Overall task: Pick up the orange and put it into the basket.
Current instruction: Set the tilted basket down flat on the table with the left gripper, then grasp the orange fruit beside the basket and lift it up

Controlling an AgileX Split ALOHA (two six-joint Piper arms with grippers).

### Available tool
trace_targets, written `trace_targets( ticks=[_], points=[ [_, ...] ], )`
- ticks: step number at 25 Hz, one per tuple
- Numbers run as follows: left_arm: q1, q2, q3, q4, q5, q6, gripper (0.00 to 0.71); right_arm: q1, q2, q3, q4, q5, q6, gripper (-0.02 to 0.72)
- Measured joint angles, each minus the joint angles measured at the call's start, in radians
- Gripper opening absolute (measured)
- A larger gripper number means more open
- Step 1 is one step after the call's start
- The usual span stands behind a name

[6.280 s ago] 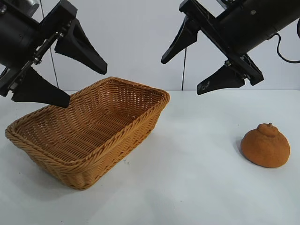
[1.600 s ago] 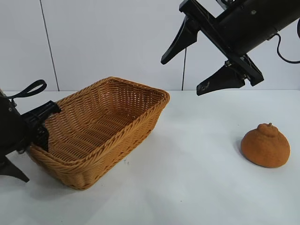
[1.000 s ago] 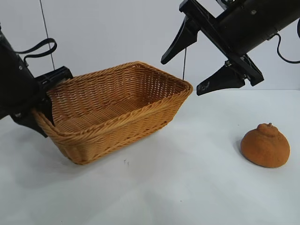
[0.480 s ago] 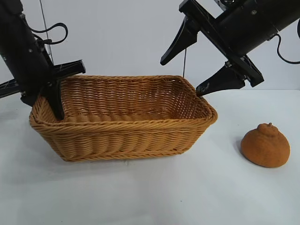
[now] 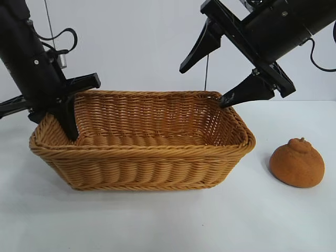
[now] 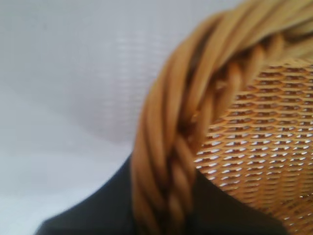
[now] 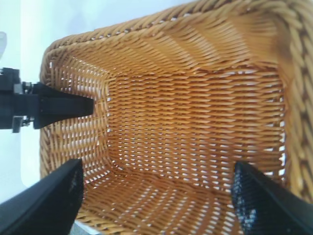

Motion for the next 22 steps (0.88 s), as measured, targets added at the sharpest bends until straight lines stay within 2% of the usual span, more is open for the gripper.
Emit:
trace_targets(
  ticks=[2,4,7,9,15,19,22],
  points=[
    [0.000,-0.001,-0.001,-0.003,0.000,0.001,0.141,0.000,0.000,0.000,0.000,0.000,0.000,0.568],
    [0.000,-0.001,-0.002,-0.007,0.003,0.001,0.262,0.000,0.000,0.000,0.000,0.000,0.000,0.568],
    [0.000,-0.001,-0.020,-0.016,0.042,0.001,0.504,0.000,0.000,0.000,0.000,0.000,0.000,0.568],
    [0.000,-0.001,-0.049,-0.016,0.084,0.016,0.572,0.000,0.000,0.000,0.000,0.000,0.000,0.568],
    [0.000,-0.074,-0.172,0.010,0.162,0.045,0.616,0.000,0.000,0.000,0.000,-0.001,0.000,0.568],
    [0.007,-0.152,-0.237,0.141,0.207,0.048,0.619,0.000,0.000,0.000,0.000,0.000,0.000,0.568],
    [0.049,-0.182,-0.259,0.238,0.263,0.053,0.619,0.000,0.000,0.000,0.000,0.000,0.000,0.568]
  ],
)
